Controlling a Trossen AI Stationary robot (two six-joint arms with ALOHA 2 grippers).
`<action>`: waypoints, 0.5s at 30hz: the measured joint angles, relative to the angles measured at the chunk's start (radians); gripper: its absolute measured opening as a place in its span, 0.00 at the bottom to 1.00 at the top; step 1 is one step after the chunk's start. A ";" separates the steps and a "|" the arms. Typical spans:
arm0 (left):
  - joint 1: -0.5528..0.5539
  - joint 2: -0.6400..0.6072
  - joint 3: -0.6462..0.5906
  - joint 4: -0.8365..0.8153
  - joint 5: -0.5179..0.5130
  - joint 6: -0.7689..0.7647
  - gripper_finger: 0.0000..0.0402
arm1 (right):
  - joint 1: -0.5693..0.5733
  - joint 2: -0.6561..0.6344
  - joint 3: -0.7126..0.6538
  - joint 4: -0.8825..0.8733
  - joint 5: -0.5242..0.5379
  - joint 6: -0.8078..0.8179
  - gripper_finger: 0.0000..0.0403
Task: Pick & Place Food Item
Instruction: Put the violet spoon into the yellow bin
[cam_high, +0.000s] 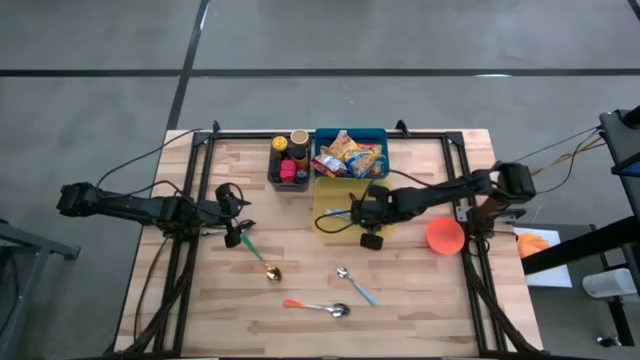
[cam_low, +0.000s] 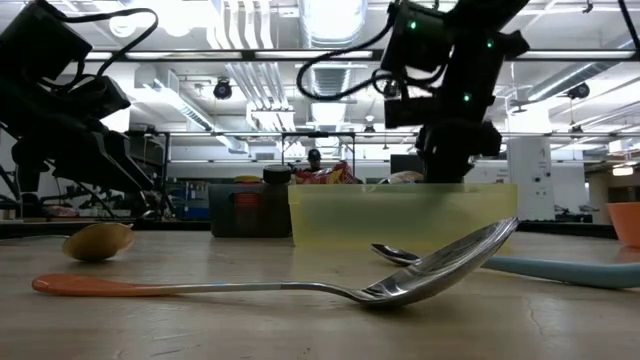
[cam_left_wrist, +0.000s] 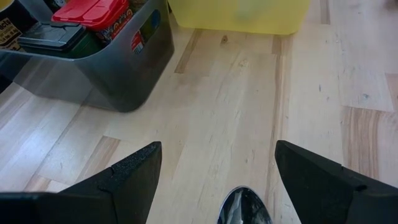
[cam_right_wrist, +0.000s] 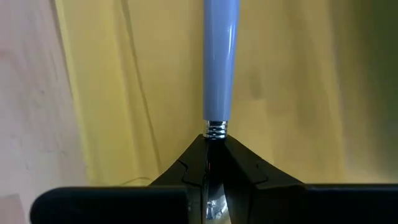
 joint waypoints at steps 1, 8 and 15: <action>0.000 0.000 0.000 0.000 0.000 0.000 0.79 | 0.000 0.011 0.000 0.001 0.000 0.000 0.07; 0.000 0.000 0.000 0.000 0.000 0.000 0.79 | 0.000 0.054 0.000 0.019 -0.005 0.008 0.07; 0.000 0.000 0.000 0.000 0.000 0.000 0.79 | -0.001 0.047 0.000 0.056 -0.018 0.007 0.07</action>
